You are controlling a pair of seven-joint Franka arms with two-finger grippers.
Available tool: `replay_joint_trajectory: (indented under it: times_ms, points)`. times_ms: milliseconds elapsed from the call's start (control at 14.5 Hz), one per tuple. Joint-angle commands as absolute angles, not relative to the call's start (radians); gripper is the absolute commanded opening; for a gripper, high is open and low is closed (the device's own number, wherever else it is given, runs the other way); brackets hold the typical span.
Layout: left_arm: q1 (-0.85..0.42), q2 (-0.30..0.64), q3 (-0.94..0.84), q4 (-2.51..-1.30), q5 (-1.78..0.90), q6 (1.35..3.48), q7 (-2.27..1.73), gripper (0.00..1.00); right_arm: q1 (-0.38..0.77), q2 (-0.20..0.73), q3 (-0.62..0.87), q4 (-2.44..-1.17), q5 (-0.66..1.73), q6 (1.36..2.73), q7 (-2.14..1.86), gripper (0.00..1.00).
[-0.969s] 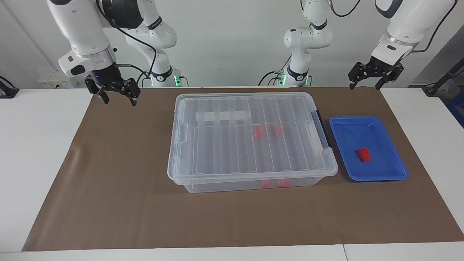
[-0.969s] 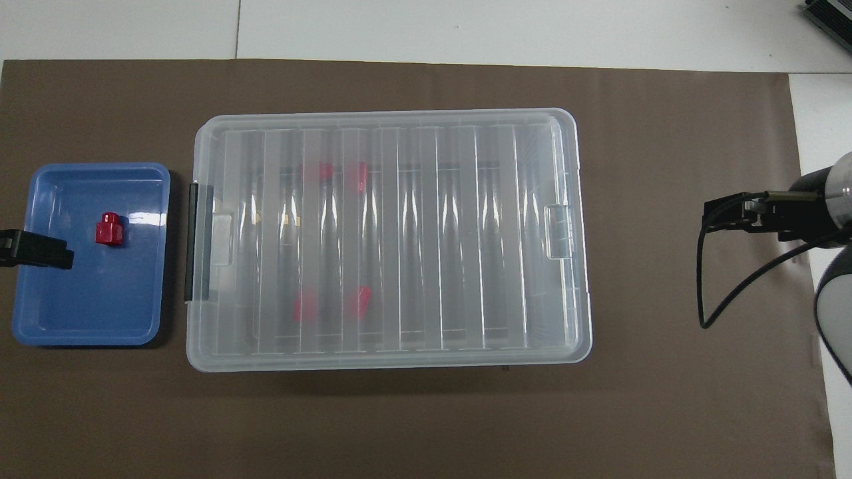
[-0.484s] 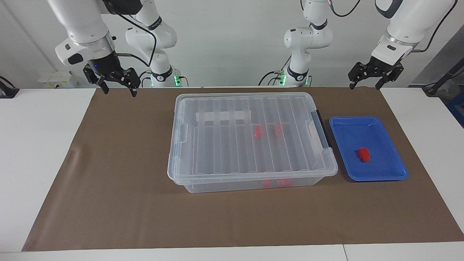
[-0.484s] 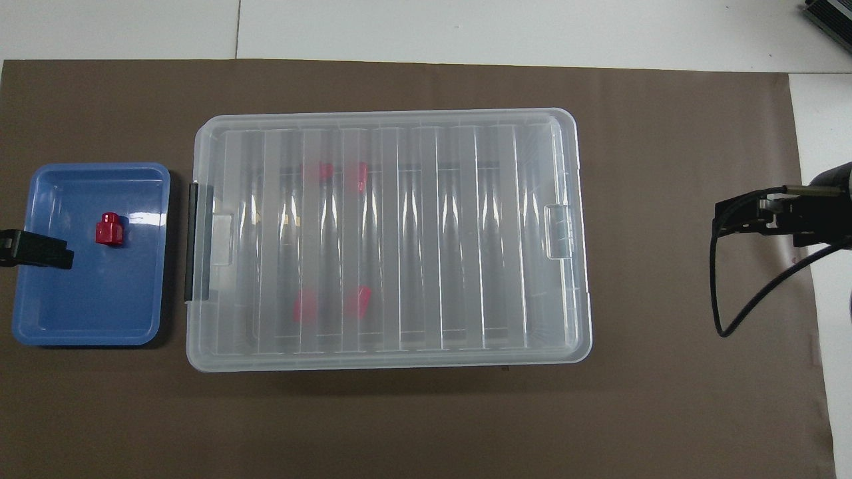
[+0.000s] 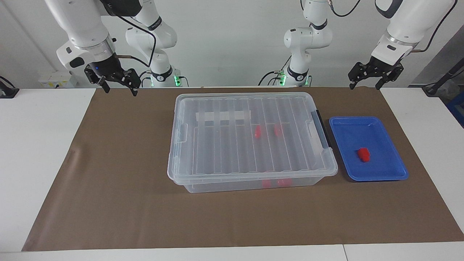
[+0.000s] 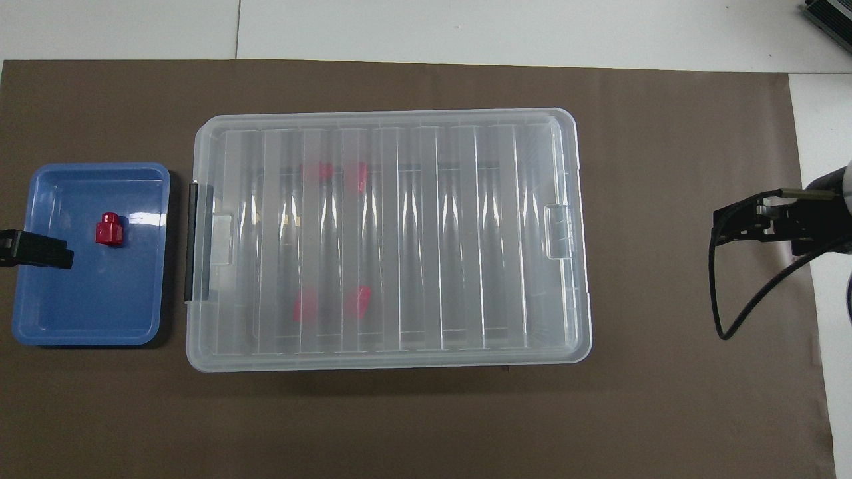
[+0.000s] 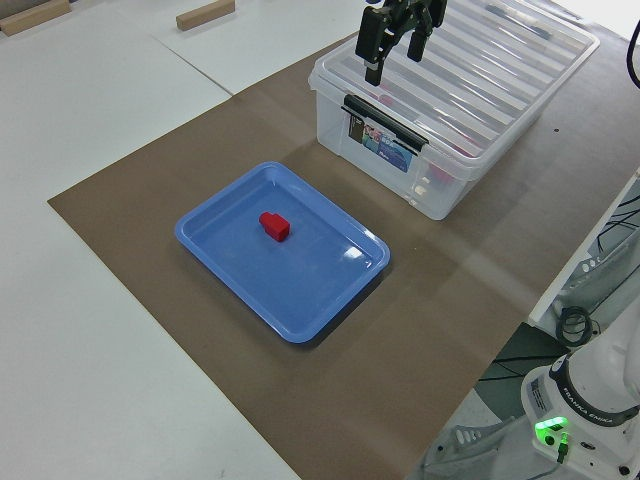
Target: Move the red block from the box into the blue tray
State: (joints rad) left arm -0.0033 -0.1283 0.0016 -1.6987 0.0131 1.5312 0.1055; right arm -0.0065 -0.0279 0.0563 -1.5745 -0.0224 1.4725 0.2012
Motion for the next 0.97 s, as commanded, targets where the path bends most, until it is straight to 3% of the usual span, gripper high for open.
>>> replay_joint_trajectory:
  times_ms: [0,899]
  points:
    - [0.002,-0.13,-0.003,-1.697,0.031,1.522,0.098,1.0,-0.018,-0.023,0.063,-1.575,-0.02,1.491,0.216,1.0]
    - [0.002,-0.13,-0.003,-1.697,0.031,1.522,0.098,1.0,-0.018,-0.031,0.061,-1.6,0.008,1.517,0.212,1.0]
